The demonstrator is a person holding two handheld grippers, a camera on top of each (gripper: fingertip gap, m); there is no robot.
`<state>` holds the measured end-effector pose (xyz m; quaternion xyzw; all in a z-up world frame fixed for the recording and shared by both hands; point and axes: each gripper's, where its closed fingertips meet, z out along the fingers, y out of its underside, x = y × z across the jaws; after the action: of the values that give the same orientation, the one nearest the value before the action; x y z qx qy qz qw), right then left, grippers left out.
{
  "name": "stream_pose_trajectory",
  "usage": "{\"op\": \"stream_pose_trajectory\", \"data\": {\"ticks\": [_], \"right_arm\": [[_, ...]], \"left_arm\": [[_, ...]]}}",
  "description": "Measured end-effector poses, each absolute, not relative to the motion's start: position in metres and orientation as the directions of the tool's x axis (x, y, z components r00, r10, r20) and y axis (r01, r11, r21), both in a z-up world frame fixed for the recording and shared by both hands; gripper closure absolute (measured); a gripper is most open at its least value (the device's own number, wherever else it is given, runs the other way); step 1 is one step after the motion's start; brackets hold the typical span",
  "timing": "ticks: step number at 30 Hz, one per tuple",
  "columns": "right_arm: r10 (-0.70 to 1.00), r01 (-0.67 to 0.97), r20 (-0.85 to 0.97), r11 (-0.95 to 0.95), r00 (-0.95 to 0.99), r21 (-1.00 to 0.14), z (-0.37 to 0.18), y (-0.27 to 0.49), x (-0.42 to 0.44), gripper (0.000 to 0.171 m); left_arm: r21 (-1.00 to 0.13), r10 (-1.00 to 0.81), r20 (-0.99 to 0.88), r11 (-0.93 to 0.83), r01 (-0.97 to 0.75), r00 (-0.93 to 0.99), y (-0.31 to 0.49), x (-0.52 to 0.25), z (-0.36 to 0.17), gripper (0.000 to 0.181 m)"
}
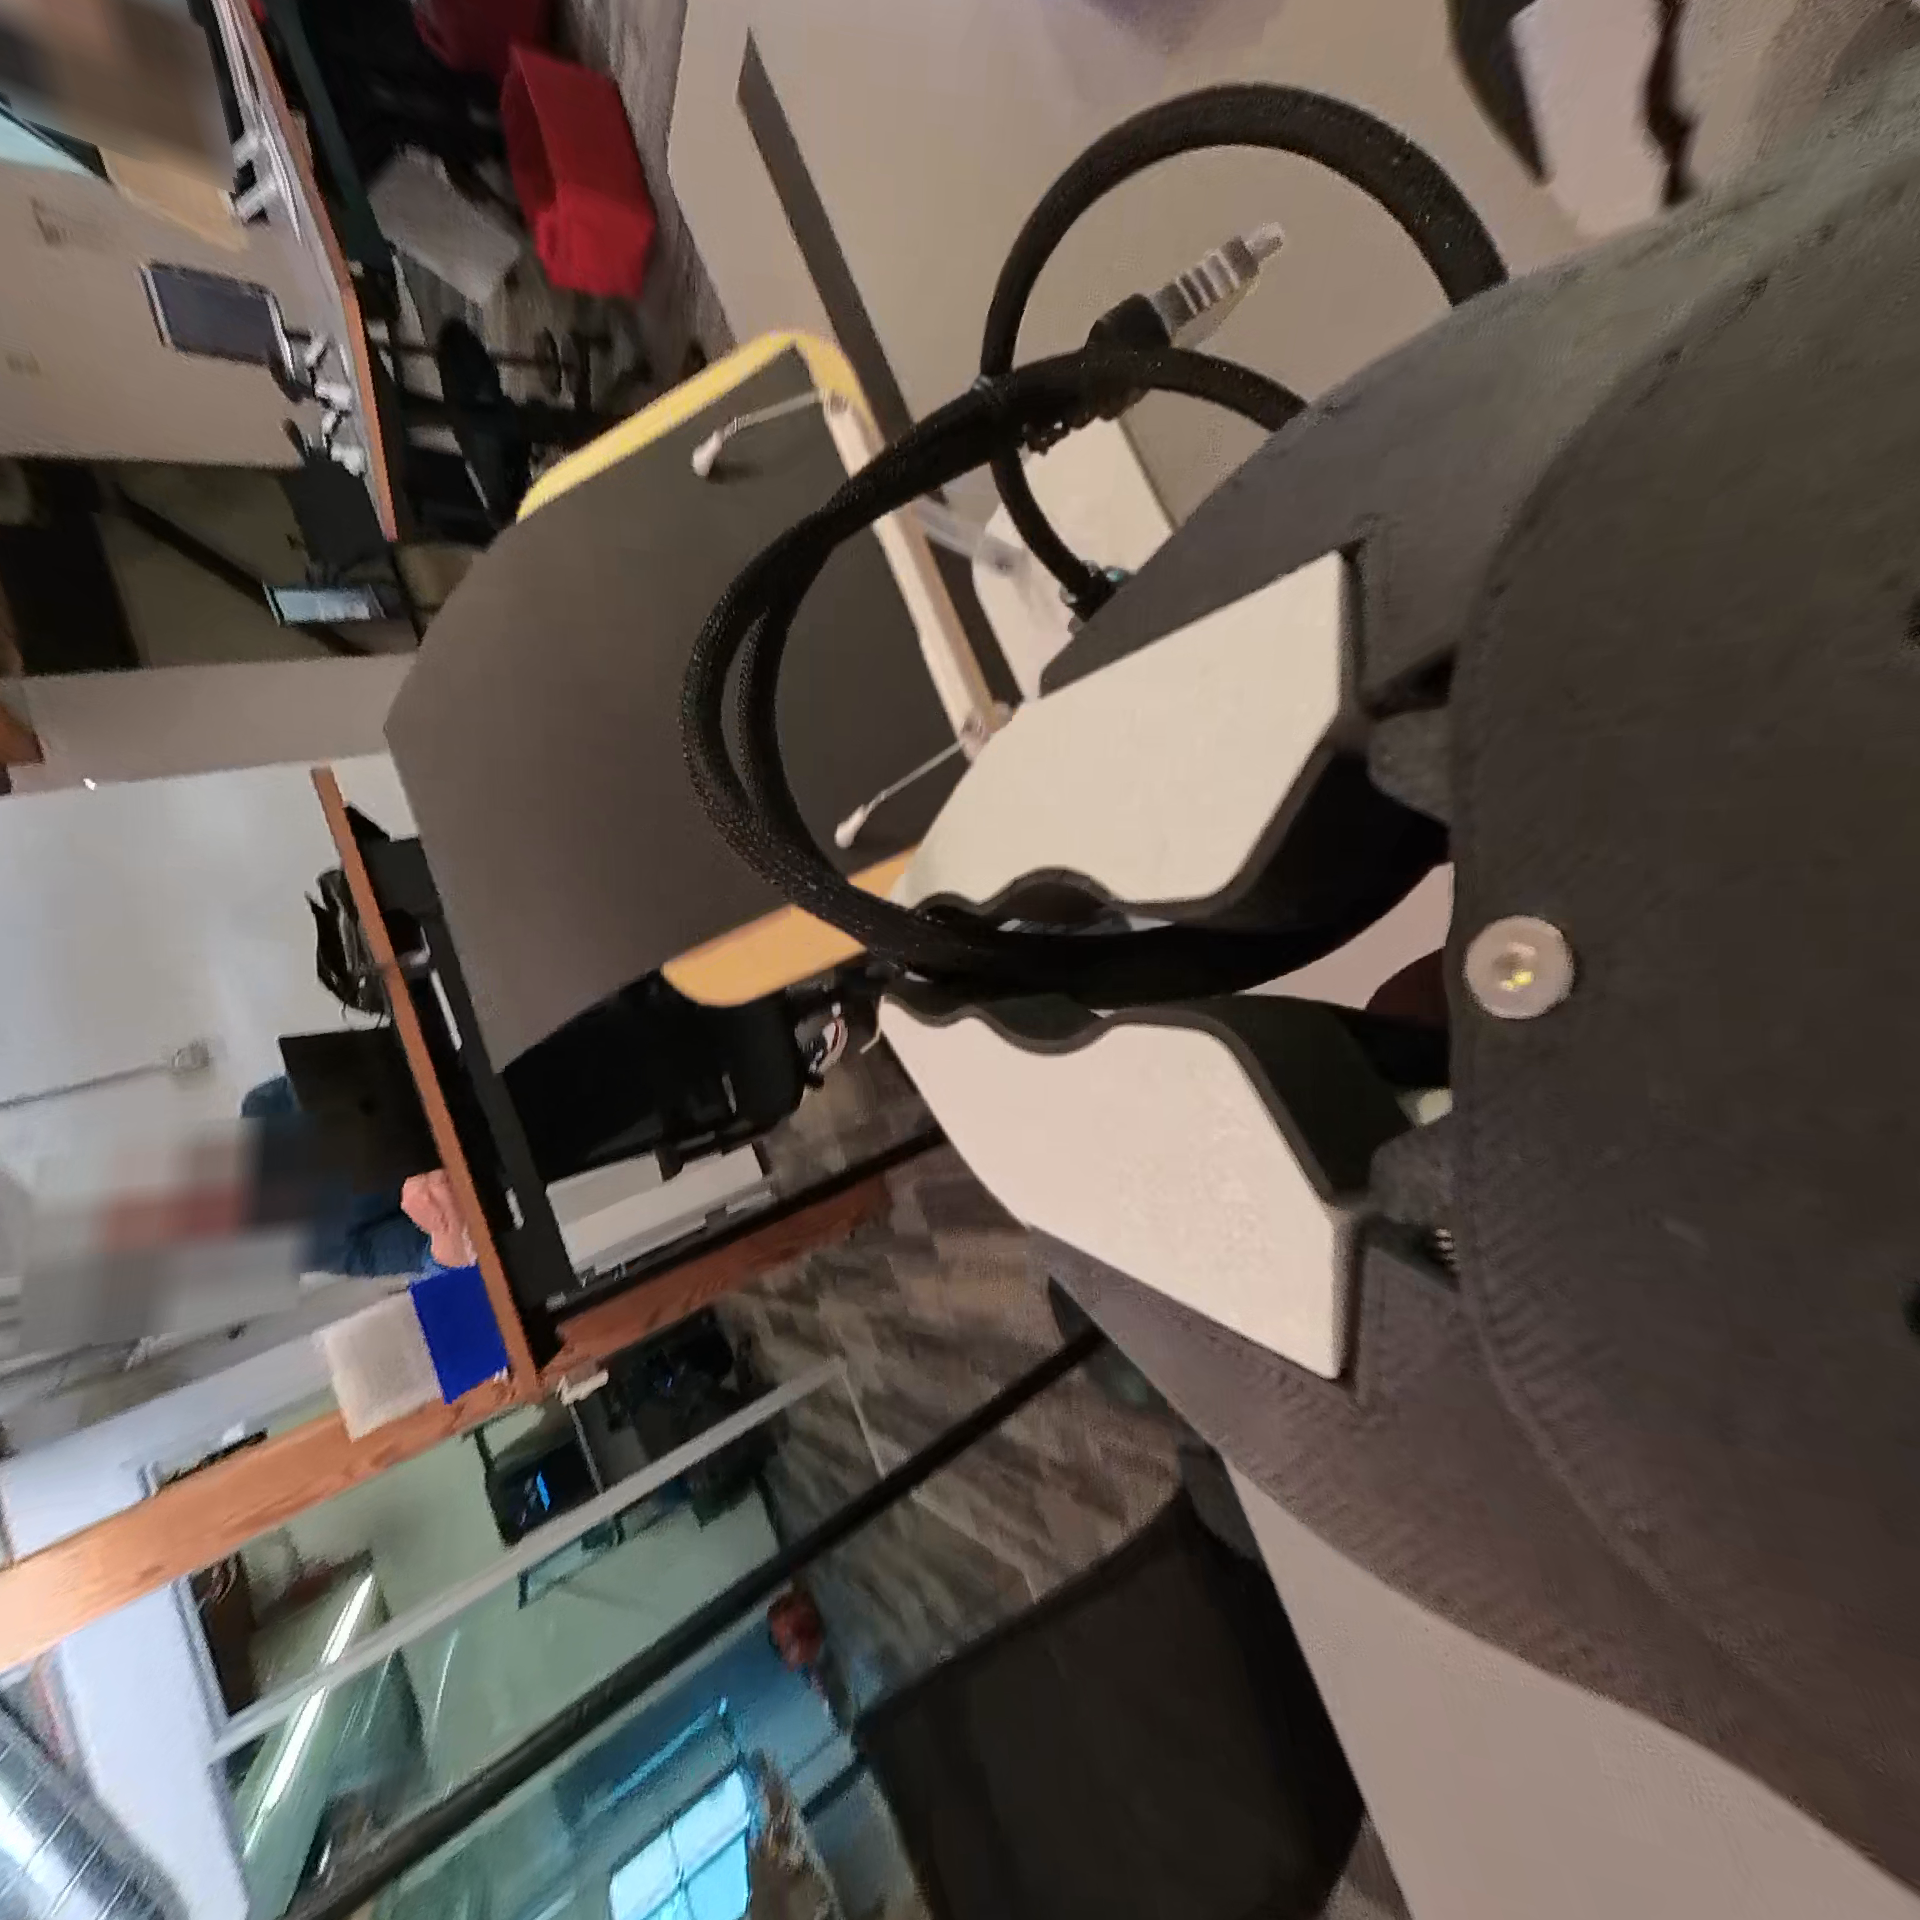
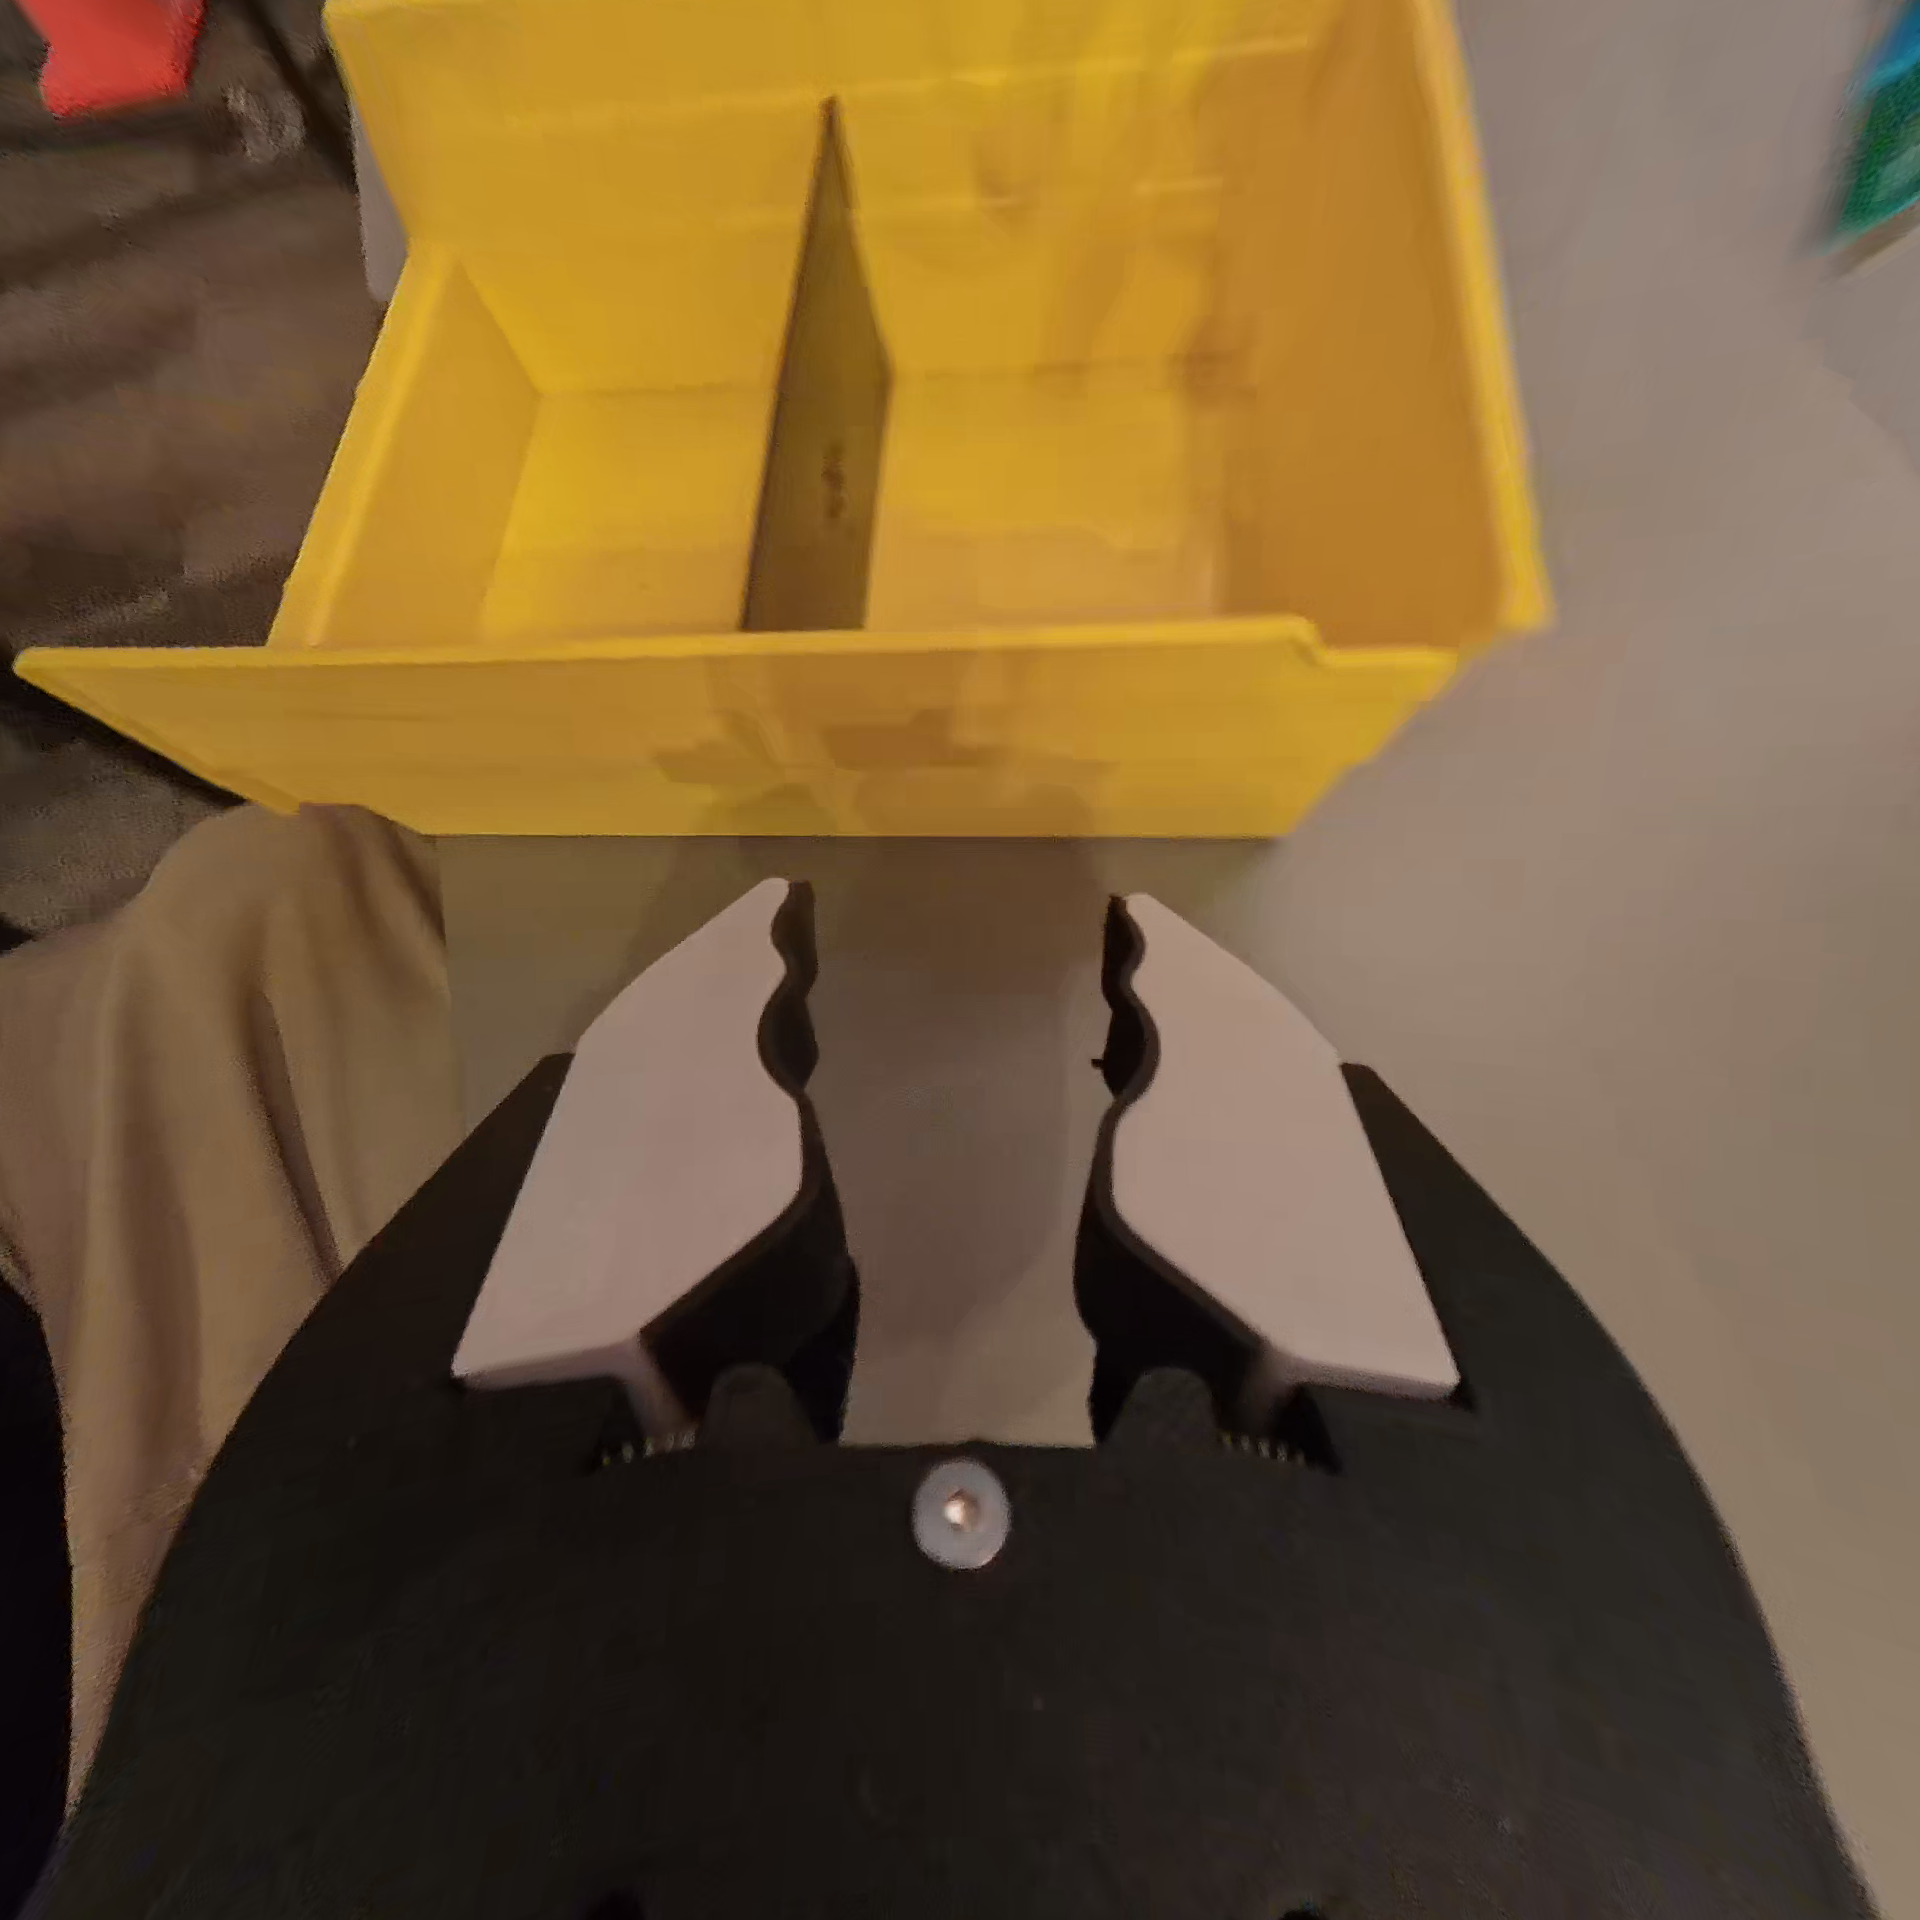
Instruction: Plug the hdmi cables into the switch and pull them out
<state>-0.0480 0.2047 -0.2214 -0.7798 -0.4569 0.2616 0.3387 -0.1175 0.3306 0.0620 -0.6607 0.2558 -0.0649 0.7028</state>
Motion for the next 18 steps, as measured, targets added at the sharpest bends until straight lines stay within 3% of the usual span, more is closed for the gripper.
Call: {"op": "stream_pose_trajectory", "data": {"ticks": [1, 9, 12, 14, 18], "right_arm": [[0.868, 0.49, -0.11, -0.372, 0.483, -0.788, -0.217, 0.21, -0.035, 0.115], [0.711, 0.136, -0.117, -0.288, 0.693, -0.948, -0.164, 0.253, 0.036, 0.098], [0.656, 0.117, -0.023, -0.169, 0.754, -0.979, -0.143, 0.258, 0.059, 0.113], [0.636, 0.155, 0.075, -0.071, 0.768, -0.985, -0.128, 0.255, 0.074, 0.144], [0.617, 0.283, 0.21, -0.022, 0.758, -0.959, -0.114, 0.246, 0.089, 0.15]], "left_arm": [[-0.968, -0.455, -0.251, 0.104, -0.229, 0.854, 0.327, -0.109, 0.055, 0.173], [-0.997, -0.669, -0.071, 0.019, -0.079, 0.74, 0.28, -0.011, 0.035, 0.172], [-0.999, -0.716, -0.009, -0.022, -0.035, 0.699, 0.267, 0.011, 0.03, 0.173], [-0.998, -0.737, 0.047, -0.064, -0.001, 0.674, 0.266, 0.014, 0.024, 0.173], [-0.983, -0.776, 0.145, -0.182, 0.002, 0.614, 0.268, 0.009, -0.009, 0.174]]}}
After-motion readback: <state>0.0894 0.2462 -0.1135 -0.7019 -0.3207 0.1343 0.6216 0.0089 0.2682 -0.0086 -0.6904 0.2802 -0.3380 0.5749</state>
